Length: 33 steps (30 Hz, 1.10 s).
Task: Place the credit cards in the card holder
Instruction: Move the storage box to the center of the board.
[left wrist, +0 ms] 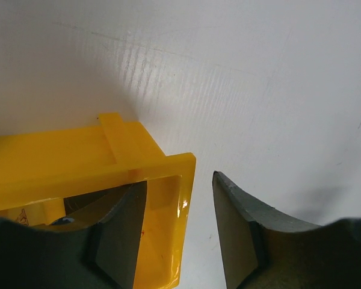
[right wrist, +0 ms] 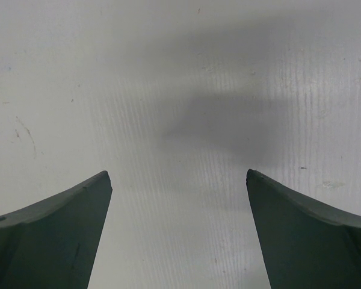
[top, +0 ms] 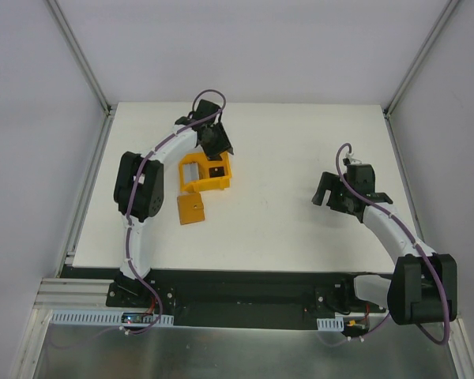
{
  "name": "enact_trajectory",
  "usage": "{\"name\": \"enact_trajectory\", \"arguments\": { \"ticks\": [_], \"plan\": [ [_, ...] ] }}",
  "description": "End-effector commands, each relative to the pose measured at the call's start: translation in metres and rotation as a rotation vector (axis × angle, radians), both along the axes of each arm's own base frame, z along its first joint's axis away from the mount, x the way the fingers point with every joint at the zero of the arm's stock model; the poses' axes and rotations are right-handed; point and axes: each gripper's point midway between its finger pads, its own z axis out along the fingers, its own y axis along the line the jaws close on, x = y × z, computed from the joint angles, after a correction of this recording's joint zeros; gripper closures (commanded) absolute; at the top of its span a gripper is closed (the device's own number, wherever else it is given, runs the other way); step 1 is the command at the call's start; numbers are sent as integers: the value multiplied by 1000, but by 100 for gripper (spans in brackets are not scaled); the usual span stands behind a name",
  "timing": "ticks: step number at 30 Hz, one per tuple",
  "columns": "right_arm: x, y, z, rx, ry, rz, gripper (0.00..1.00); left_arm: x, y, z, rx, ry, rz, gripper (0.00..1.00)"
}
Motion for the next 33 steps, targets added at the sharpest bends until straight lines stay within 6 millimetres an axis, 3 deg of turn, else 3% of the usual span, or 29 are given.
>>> {"name": "enact_trajectory", "arguments": {
  "ticks": [1,7,10,12,14,16,21,22,27,30,33],
  "plan": [
    [1,3,11,22,-25,10,4,10,-5,50,-24,-120,-37,49],
    [4,17,16,99,-36,39,4,-3,7,96,18,-239,-69,39],
    [7,29,22,162,-58,68,4,-23,33,113,101,-298,-47,37],
    [9,39,26,216,-73,87,3,-45,57,112,162,-306,0,37],
    [17,53,37,305,-123,109,1,-75,81,96,217,-279,44,37],
    [21,73,46,419,-160,135,6,-104,97,84,222,-269,78,37],
    [9,127,44,479,-122,246,15,-171,128,32,228,-210,151,39],
    [3,140,40,464,-107,279,16,-187,133,10,224,-187,150,39],
    [-8,195,39,505,-111,347,23,-210,145,-15,205,-184,213,44],
    [-12,224,37,498,-97,394,26,-215,156,-33,229,-164,245,41],
    [-13,253,38,521,-97,426,29,-212,153,-41,211,-143,230,41]
  ]
}}
